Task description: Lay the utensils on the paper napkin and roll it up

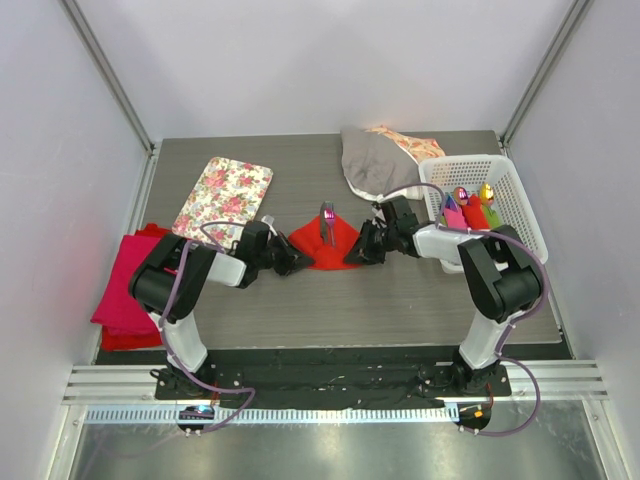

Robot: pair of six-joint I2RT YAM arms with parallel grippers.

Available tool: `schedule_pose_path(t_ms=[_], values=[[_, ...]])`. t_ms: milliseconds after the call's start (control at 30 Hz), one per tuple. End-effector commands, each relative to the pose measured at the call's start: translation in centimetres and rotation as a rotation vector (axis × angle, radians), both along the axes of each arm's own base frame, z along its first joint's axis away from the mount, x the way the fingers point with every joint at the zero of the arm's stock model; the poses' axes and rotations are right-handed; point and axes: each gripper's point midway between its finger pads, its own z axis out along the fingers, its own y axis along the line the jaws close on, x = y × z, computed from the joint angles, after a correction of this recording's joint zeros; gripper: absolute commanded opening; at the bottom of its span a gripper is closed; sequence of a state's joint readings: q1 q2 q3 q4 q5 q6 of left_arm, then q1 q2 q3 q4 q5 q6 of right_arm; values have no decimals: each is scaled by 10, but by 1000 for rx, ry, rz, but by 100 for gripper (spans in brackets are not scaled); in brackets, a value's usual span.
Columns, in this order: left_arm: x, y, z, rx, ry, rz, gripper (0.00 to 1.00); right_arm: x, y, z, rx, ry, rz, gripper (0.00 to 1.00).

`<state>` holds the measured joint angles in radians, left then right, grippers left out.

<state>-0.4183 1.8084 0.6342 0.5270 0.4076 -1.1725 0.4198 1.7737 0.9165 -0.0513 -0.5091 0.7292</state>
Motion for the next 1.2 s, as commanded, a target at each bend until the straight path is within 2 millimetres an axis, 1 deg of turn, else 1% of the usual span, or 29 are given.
schedule_pose_path(t_ms=[0, 67, 167, 300, 367, 400, 433, 500, 567, 600, 867, 1033, 1167], values=[[-6, 13, -21, 79, 63, 30, 0, 0, 10, 20, 61, -51, 29, 14], [-6, 14, -21, 84, 60, 31, 0, 4, 14, 22, 83, -66, 26, 14], [-6, 15, -20, 90, 59, 35, 0, 1, 20, 21, 98, -58, 46, 14], [-8, 16, -20, 95, 64, 36, 0, -2, 21, 9, 84, -33, 52, 14], [-9, 17, -20, 101, 69, 39, 0, -4, 19, -1, 65, -12, 44, 13], [-8, 17, -16, 100, 63, 40, 0, -5, 17, -5, 57, -4, 37, 13], [-12, 20, -18, 114, 78, 38, 0, -6, 15, -11, 43, 7, 28, 13], [-11, 20, -10, 117, 62, 38, 0, -7, 13, -16, 33, 21, 22, 12], [-15, 24, -9, 139, 72, 34, 0, -8, 11, -20, 21, 29, 14, 12], [-14, 23, -5, 139, 63, 29, 0, -8, 11, -21, 19, 29, 13, 12], [-19, 26, -11, 154, 97, 34, 0, -10, 5, -29, -11, 53, -9, 10], [-19, 28, -14, 163, 107, 42, 0, -14, -5, -31, -20, 71, -33, 10], [-21, 30, -15, 168, 115, 44, 0, -17, -16, -33, -24, 86, -62, 10]])
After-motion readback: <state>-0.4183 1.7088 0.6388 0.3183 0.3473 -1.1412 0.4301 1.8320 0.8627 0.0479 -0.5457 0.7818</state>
